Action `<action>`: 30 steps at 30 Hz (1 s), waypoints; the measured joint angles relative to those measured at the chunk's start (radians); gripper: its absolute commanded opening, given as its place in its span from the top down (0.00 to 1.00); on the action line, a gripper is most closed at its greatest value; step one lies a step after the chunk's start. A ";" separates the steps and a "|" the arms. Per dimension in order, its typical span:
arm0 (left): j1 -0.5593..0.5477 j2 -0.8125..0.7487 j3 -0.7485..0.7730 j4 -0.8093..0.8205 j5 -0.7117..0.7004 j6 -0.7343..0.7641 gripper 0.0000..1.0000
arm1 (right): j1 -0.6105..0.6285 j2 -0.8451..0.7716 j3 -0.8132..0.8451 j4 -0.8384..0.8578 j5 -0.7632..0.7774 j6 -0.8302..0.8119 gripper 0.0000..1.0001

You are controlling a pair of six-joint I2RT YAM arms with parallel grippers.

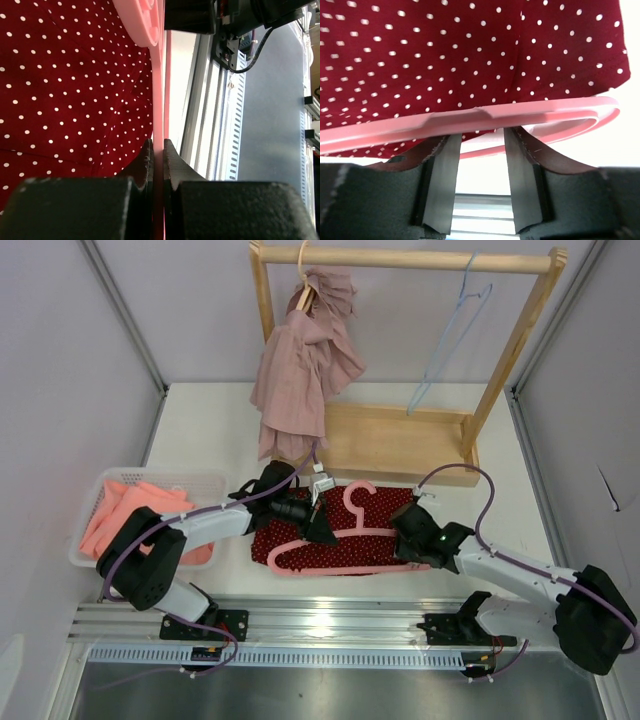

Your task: Place the skirt on the hanger

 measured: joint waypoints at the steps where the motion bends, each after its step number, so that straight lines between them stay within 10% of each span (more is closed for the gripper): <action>1: 0.000 0.000 0.000 0.000 -0.002 0.000 1.00 | 0.000 0.014 -0.005 0.010 -0.001 0.001 0.53; 30: 0.039 0.003 0.000 0.027 0.010 -0.027 1.00 | -0.002 0.058 0.099 0.010 -0.006 0.006 0.72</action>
